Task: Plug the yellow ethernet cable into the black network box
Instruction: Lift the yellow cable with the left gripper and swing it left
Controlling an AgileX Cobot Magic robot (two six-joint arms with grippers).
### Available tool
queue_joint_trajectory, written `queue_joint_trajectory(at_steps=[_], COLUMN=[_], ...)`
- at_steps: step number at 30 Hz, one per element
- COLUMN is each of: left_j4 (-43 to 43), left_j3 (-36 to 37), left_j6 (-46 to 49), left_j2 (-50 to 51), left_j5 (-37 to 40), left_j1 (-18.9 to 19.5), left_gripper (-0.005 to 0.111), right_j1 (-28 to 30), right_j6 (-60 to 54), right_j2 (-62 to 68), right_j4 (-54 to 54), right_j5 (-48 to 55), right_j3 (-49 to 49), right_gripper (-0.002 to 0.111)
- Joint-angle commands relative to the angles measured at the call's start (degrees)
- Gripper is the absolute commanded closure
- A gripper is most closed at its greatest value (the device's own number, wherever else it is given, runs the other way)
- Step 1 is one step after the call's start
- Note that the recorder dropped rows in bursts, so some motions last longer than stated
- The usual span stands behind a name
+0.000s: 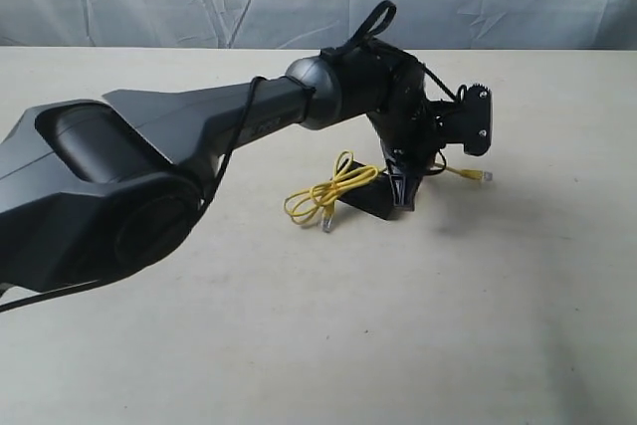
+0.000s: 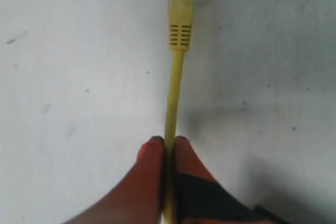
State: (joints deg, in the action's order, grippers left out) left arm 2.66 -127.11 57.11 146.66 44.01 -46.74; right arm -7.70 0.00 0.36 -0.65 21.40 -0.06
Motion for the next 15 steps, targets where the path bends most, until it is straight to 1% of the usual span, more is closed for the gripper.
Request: queue_joint_trajectory(at_steps=[1, 4, 8, 10, 14, 15], left_j4=[-3.2, -8.8, -15.2, -13.9, -5.9, -3.7], left_j3=[-0.3, -0.3, -0.3, -0.3, 0.0, 0.5], left_j6=[-8.2, -16.9, -21.3, -22.6, -24.5, -26.4], left_j2=[-4.4, -7.5, -10.8, -12.4, -15.4, -16.3], left_j5=[2.3, 8.3, 20.4, 25.7, 26.0, 26.0], left_j1=[-0.1, -0.1, 0.0, 0.9, 4.9, 6.2], left_gripper=[0.107, 0.107, 0.107, 0.107, 0.107, 0.107], right_j1=[0.2, 0.2, 0.2, 0.2, 0.2, 0.2], right_j6=[0.0, 0.0, 0.0, 0.0, 0.0, 0.0], right_j2=[-0.4, -0.4, -0.4, -0.4, -0.4, -0.4], right_j4=[0.1, 0.1, 0.1, 0.1, 0.1, 0.1], right_j5=[-0.8, -0.8, -0.8, -0.8, -0.8, -0.8], right_j3=[0.1, 0.1, 0.1, 0.1, 0.1, 0.1], right_gripper=[0.109, 0.109, 0.109, 0.109, 0.109, 0.109])
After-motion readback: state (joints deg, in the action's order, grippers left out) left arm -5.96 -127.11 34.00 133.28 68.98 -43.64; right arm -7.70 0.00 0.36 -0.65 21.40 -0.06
